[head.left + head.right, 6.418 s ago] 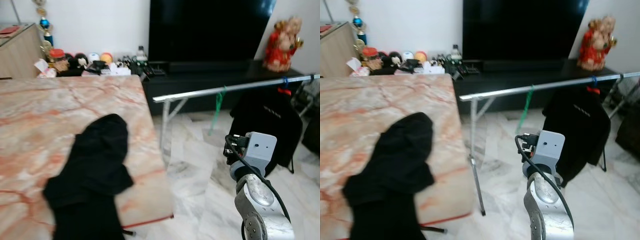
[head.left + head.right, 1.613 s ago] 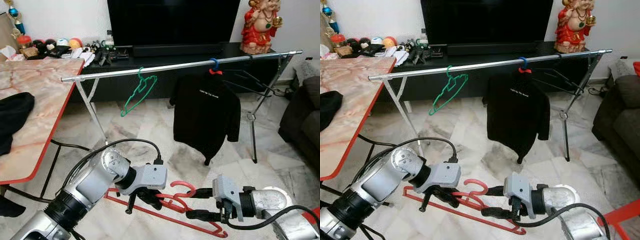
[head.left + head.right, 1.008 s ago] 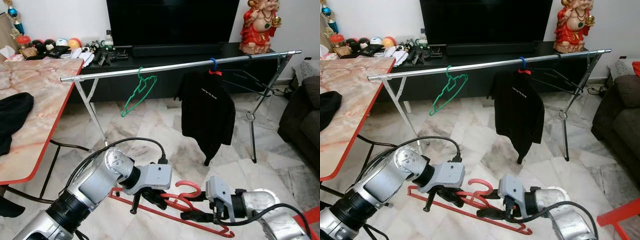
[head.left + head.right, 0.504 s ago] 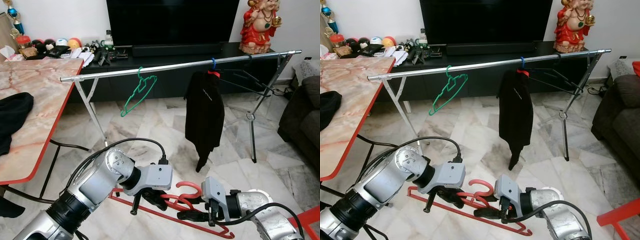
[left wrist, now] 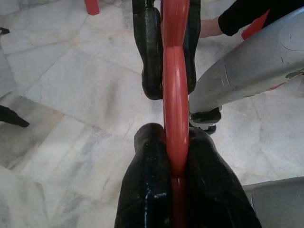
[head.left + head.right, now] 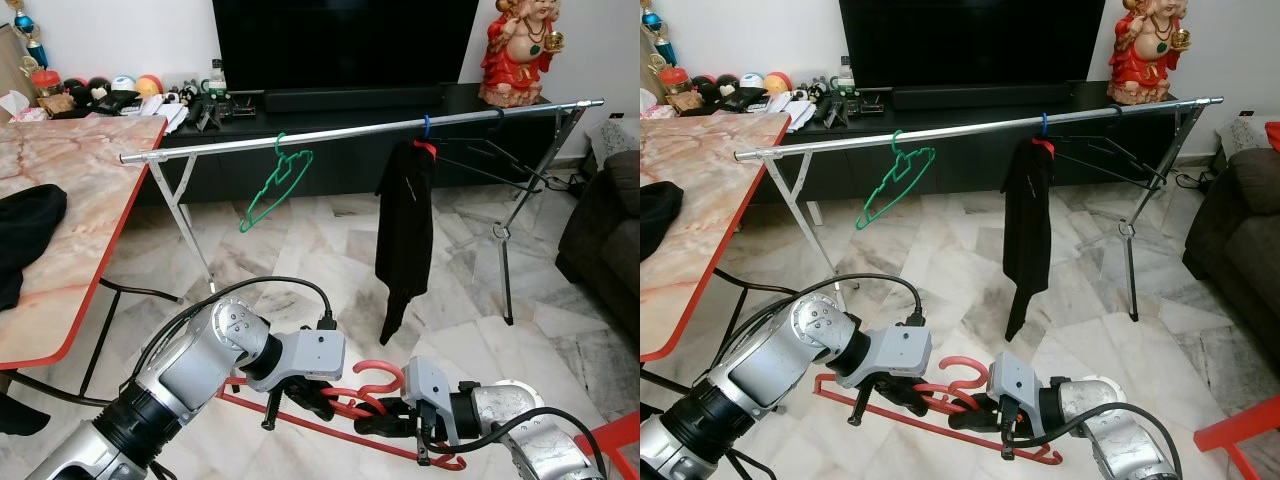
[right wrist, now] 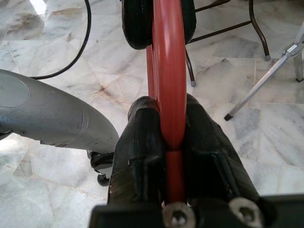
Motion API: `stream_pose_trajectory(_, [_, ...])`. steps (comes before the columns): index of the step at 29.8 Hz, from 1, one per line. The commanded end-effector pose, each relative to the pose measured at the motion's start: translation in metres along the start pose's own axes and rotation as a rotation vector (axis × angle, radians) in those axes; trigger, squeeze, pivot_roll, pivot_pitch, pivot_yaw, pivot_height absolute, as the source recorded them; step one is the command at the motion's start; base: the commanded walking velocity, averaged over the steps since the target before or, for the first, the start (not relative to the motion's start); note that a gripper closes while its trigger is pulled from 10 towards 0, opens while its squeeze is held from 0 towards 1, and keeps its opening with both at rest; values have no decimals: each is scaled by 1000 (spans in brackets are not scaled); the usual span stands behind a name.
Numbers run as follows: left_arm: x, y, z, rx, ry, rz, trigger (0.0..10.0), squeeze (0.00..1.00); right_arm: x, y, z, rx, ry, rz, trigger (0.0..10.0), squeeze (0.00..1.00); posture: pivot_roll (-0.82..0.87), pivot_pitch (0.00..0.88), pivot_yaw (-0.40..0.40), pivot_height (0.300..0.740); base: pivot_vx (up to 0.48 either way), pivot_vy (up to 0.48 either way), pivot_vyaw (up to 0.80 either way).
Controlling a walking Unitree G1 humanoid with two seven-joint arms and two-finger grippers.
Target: Hang hanger
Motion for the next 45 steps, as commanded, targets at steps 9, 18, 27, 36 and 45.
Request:
stream_pose_trajectory(9, [-2,15,-4,-87,-13,47,10000,0,2,-6,1,28,20,7,0,0,13,56,12,740,0,0,0])
stream_pose_trajectory(18, [-6,20,-7,-154,-42,34,10000,1000,0,-13,0,53,10,25,0,0,18,55,11,740,0,0,0])
stream_pose_trajectory(27, [-2,9,-21,-131,-8,-5,10000,1000,0,-28,-2,70,-40,77,0,0,21,53,10,740,0,0,0])
stream_pose_trajectory(36, [0,-34,-40,-126,191,-204,10000,1000,-12,-71,-18,152,-383,233,0,0,20,48,12,740,0,0,0])
stream_pose_trajectory(45, [3,-126,-11,-136,627,-658,10000,0,-33,-118,-54,74,-1118,731,0,0,19,26,8,740,0,0,0])
Point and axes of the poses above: a point about 5 cm out from each wrist's last joint towards the gripper, its own z axis pointing out of the wrist towards the gripper, its own y axis along the axis of the wrist's last joint, x = y × z, the point moved 3 cm from there along z, pointing out of the wrist towards the gripper, and after that the axes turned 4 degrees about -z, right-handed, at the moved point
